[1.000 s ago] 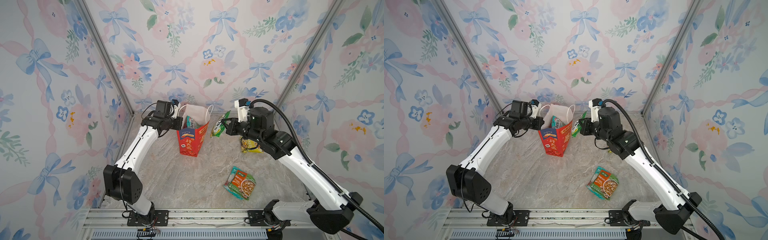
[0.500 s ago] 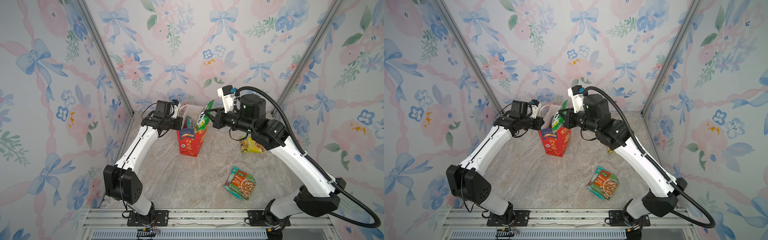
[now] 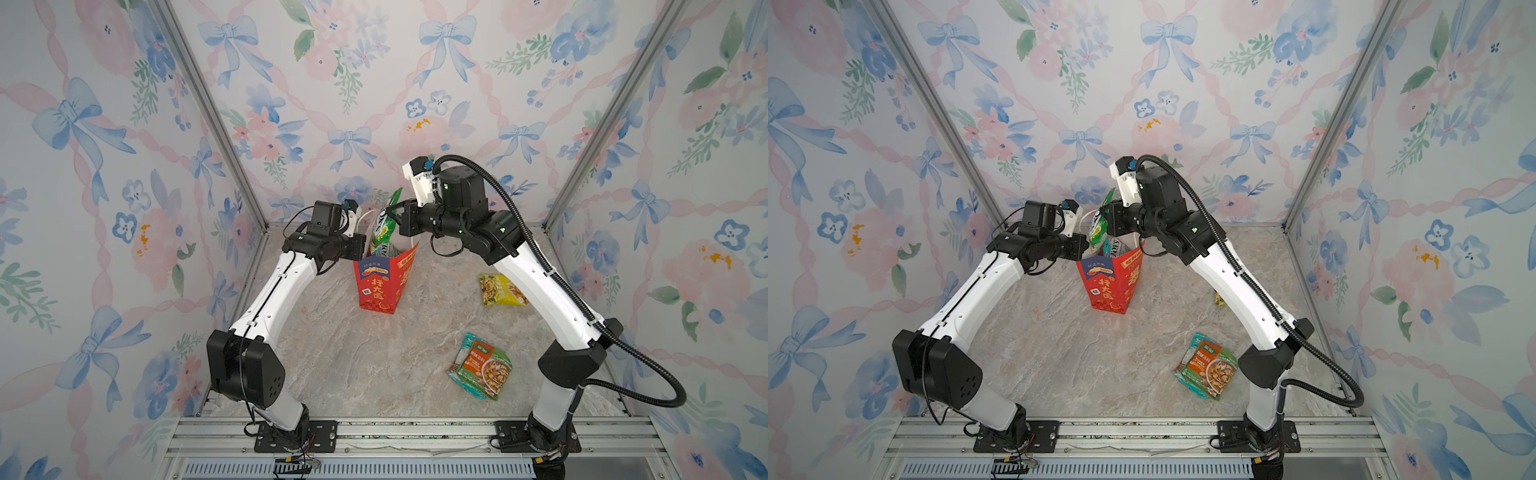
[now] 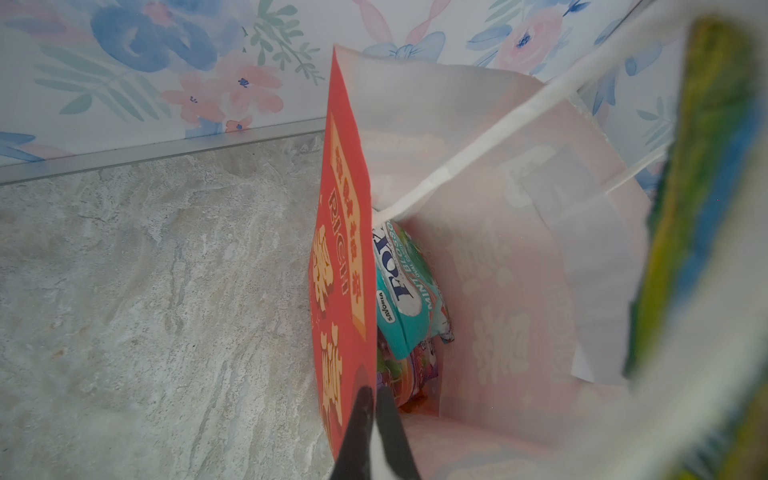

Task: Place the snacks into the paper bag
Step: 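Lower the green Spring Tea bag into the paper bag and open the right gripper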

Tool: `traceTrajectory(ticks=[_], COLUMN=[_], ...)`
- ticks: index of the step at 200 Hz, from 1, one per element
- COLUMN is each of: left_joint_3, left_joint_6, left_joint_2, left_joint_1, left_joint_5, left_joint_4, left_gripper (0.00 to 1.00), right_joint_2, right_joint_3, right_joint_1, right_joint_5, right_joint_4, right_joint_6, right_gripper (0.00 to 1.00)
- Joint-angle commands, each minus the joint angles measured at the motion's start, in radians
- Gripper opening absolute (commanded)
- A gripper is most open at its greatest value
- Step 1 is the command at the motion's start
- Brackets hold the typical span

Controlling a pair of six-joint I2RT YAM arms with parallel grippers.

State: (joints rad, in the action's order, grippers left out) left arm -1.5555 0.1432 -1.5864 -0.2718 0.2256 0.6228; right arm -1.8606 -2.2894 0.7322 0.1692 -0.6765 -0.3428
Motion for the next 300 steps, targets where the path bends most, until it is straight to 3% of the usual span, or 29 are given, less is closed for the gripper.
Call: traceTrajectory(ticks=[1,97,192,300], left_joint_3=[0.015,0.015,0.014,0.015], left_joint_6=[-0.001,-0.004,-0.003,-0.002], left_joint_2=[0.007,-0.001,-0.004,0.002], left_joint_1=[-0.007,-0.007,-0.007,-0.007], left_joint_5=[0.023,0.017,0.018,0.022], left_joint_4=[0.025,0.025,0.025,0.025], left_gripper=[0.00,0.00,0.00,0.00], right_joint_2=[-0.015,-0.045,0.011,-0.041], right_joint_3=[-0.063,0.021,0.132,0.066], right_joint_1=[-0.034,-0.134,-0.116,-0.098], right_joint_5=[0.032,0.052,0.045,-0.042], right_joint_4=[-0.021,-0.073,-0.067,-0.161], right_joint_6=[0.016,0.026,0.045,0.082], right_gripper=[0.00,0.00,0.00,0.00])
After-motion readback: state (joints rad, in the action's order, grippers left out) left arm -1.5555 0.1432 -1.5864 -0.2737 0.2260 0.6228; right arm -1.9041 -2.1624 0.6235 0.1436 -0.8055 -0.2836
